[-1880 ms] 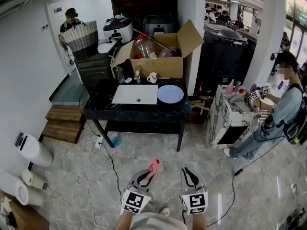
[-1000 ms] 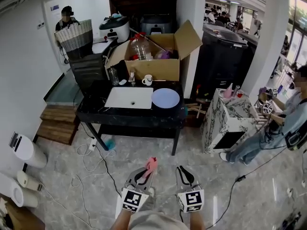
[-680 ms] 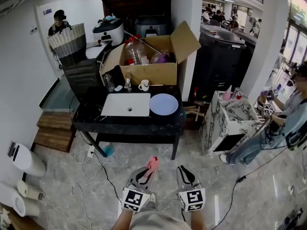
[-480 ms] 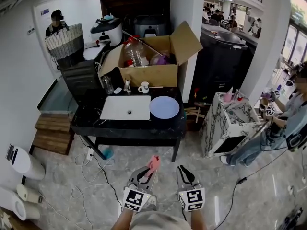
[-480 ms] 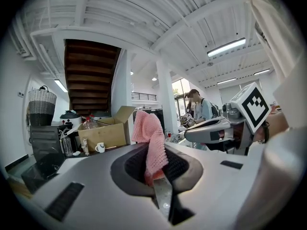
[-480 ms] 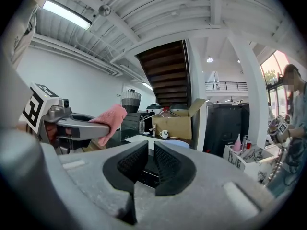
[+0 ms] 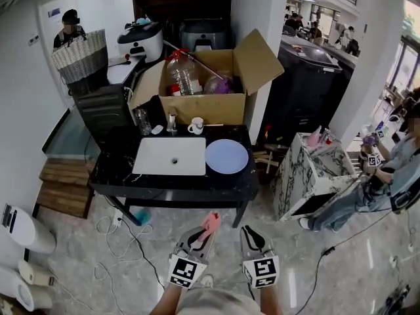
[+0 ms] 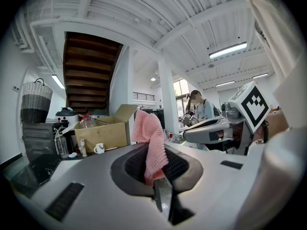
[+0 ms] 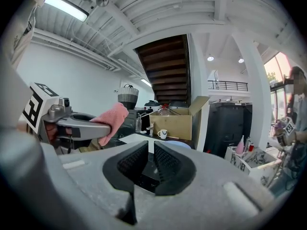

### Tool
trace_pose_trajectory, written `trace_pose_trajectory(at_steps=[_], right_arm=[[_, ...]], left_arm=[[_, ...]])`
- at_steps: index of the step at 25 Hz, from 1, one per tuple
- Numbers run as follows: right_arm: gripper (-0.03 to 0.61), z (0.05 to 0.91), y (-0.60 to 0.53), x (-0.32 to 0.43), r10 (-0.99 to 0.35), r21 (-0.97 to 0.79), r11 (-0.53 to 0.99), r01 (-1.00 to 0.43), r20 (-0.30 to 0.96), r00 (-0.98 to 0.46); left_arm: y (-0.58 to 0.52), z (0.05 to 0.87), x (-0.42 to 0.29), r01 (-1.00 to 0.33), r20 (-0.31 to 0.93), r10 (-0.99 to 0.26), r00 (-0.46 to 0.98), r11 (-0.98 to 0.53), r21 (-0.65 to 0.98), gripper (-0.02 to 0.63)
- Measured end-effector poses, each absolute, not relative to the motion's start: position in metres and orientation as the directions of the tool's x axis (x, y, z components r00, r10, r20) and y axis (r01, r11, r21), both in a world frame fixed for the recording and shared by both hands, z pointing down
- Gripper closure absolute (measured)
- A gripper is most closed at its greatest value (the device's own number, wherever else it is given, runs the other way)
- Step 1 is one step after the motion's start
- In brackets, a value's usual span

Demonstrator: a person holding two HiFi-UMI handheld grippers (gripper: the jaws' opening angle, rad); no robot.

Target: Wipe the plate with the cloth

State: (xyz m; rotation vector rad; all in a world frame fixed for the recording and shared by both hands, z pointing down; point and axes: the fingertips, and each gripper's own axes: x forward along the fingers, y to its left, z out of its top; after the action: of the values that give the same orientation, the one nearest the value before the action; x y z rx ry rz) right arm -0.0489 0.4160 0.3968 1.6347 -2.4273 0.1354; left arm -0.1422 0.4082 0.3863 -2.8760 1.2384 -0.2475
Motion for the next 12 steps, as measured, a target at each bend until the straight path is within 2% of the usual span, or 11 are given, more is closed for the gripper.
trace_pose_trajectory(at_steps=[12], right_arm=[[0.543,0.399,0.355,-0.065,-0.913,0.08,0.359,-0.93,0.238,-0.332]], left_arm=[[0.339,0.386,-0.153,-0.702,0.122,-0.703,0.701,-0.71,-0.056,0.58]])
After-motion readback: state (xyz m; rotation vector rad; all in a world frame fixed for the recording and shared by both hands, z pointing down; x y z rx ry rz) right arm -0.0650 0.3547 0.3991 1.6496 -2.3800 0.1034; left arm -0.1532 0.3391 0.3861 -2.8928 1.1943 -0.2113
